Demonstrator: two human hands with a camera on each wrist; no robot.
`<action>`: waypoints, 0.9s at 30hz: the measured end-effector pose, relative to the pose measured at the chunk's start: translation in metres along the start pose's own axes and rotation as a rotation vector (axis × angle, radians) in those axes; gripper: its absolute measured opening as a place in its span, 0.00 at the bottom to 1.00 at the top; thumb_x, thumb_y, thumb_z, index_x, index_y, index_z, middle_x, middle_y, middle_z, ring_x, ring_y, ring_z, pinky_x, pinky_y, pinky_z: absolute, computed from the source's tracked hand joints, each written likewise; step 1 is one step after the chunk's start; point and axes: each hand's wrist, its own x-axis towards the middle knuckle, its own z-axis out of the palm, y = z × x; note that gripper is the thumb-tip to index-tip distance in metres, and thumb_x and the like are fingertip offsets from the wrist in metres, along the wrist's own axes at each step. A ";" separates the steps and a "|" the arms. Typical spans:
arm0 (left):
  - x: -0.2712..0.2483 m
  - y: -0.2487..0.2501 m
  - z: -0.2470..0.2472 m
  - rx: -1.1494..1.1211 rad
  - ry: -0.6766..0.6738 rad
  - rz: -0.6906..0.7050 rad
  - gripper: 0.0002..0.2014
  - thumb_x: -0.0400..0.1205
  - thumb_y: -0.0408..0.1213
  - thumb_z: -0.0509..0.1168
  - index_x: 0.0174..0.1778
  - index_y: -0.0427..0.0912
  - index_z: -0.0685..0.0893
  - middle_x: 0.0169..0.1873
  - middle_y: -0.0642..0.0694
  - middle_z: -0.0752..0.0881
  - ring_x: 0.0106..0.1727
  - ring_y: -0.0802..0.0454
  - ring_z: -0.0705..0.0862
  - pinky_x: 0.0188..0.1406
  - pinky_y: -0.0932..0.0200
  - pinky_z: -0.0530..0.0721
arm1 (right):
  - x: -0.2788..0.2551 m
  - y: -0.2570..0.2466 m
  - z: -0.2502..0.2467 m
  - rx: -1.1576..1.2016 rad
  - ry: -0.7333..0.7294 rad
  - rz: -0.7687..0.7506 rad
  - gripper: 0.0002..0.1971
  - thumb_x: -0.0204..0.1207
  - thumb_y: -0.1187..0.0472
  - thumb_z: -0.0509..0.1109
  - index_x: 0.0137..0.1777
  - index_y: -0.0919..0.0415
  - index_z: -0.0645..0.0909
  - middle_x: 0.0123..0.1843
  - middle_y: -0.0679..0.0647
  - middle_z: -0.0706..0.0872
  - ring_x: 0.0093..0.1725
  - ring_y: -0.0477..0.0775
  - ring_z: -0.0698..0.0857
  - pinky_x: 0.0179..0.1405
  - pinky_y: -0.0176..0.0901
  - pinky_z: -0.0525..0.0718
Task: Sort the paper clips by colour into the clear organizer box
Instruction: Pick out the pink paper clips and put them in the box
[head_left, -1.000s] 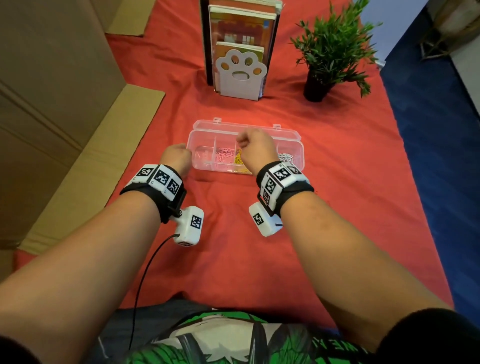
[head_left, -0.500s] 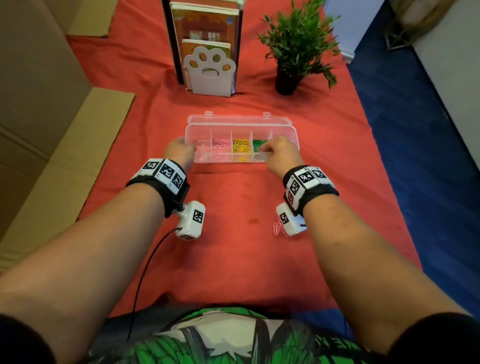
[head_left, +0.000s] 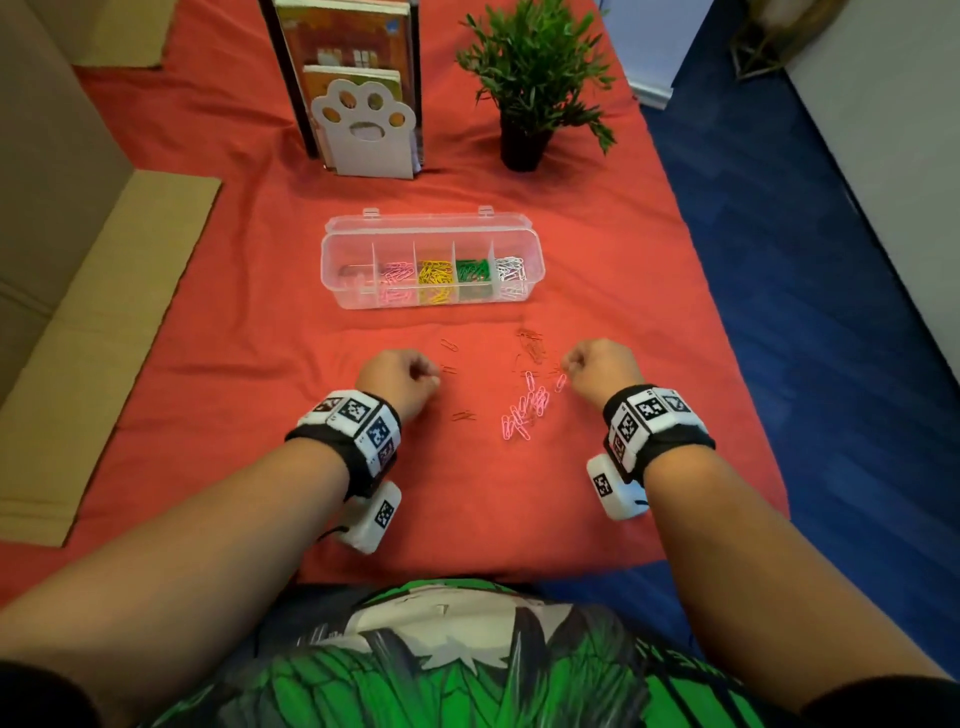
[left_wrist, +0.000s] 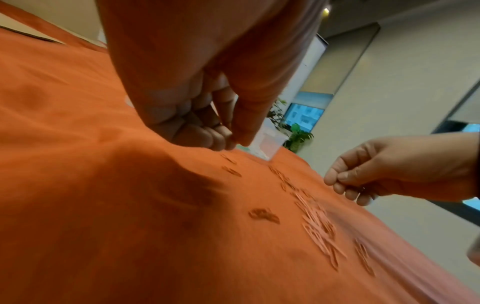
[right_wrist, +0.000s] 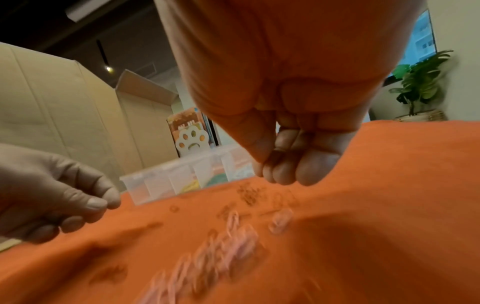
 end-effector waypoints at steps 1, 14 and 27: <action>-0.004 0.003 0.008 0.040 -0.023 0.008 0.03 0.74 0.35 0.70 0.42 0.44 0.88 0.41 0.43 0.90 0.39 0.52 0.83 0.43 0.62 0.79 | -0.002 0.007 0.003 -0.006 -0.014 0.018 0.12 0.75 0.68 0.60 0.47 0.60 0.85 0.53 0.60 0.89 0.53 0.59 0.86 0.51 0.37 0.79; -0.019 0.037 0.079 0.400 -0.031 -0.021 0.21 0.70 0.56 0.71 0.36 0.39 0.87 0.38 0.40 0.89 0.44 0.42 0.86 0.39 0.56 0.80 | -0.001 0.018 0.018 -0.191 0.008 -0.066 0.20 0.79 0.51 0.65 0.54 0.70 0.82 0.56 0.67 0.86 0.57 0.65 0.85 0.53 0.48 0.82; -0.014 0.031 0.087 0.358 -0.006 0.049 0.11 0.77 0.36 0.61 0.42 0.34 0.86 0.43 0.34 0.89 0.49 0.35 0.85 0.48 0.50 0.81 | 0.013 0.018 0.031 -0.029 -0.042 -0.134 0.06 0.75 0.67 0.60 0.49 0.62 0.77 0.53 0.64 0.85 0.54 0.63 0.84 0.54 0.49 0.82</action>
